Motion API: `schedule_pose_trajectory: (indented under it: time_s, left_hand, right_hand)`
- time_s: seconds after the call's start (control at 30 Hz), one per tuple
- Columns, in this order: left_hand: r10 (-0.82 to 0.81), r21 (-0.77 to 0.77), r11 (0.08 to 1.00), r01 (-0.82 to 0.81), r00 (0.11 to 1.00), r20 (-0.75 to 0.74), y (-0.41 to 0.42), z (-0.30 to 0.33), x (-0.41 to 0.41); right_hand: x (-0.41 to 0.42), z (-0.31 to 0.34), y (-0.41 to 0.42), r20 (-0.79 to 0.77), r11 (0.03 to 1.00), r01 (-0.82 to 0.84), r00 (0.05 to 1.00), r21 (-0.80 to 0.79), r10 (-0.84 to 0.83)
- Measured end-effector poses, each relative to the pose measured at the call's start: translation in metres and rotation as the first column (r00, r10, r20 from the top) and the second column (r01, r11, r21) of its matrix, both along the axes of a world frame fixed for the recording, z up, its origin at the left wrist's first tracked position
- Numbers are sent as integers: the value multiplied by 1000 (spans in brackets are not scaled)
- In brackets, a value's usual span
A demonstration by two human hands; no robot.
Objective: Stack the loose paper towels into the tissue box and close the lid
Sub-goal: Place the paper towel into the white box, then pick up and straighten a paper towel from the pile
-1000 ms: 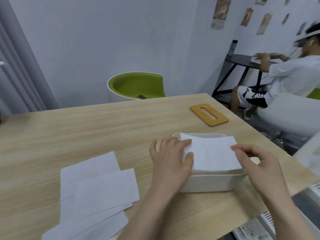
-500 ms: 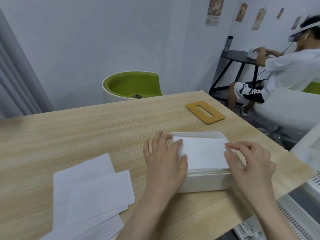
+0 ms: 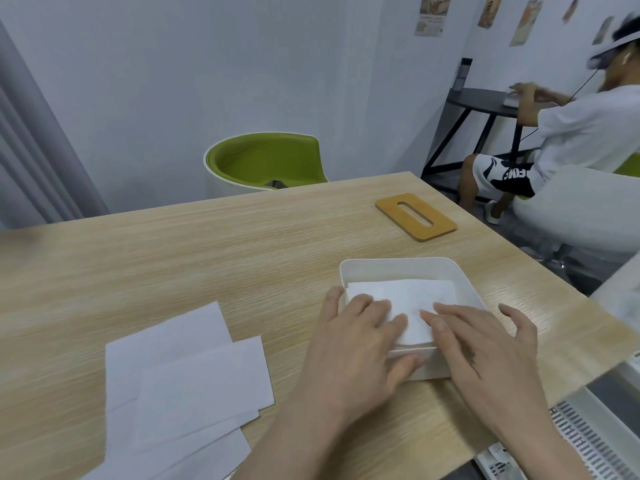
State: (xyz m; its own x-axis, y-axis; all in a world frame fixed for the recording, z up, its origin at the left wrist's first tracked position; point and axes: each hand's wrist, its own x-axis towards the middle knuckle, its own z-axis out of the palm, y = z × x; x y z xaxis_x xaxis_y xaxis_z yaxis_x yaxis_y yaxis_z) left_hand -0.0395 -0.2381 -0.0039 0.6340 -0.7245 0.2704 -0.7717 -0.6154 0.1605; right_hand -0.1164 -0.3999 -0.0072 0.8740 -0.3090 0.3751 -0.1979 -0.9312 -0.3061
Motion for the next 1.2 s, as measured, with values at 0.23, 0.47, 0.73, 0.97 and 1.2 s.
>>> schedule_pose_trajectory:
  time_s: [0.23, 0.47, 0.73, 0.97, 1.2]
  left_hand:
    - [-1, 9, 1000, 1, 1000, -15, -1, 0, -1]
    - [3, -231, 973, -15, 998, -56, 21, 3, -8]
    - [206, -437, 862, -258, 965, -164, 104, -3, -12]
    - [383, -423, 790, -444, 896, -226, 180, -27, -20]
    - [533, -299, 748, -592, 805, -261, 226, -53, -20]
  right_hand:
    - [1, 3, 0, -2, 1000, -1, 1000, 11, 1]
    - [4, 22, 19, 144, 996, -59, 988, 68, 49]
    - [18, 27, 86, 287, 909, -378, 903, 175, 320]
    - [35, 4, 141, 235, 831, -508, 857, 226, 459]
    - [63, -21, 175, 57, 793, -540, 834, 283, 548]
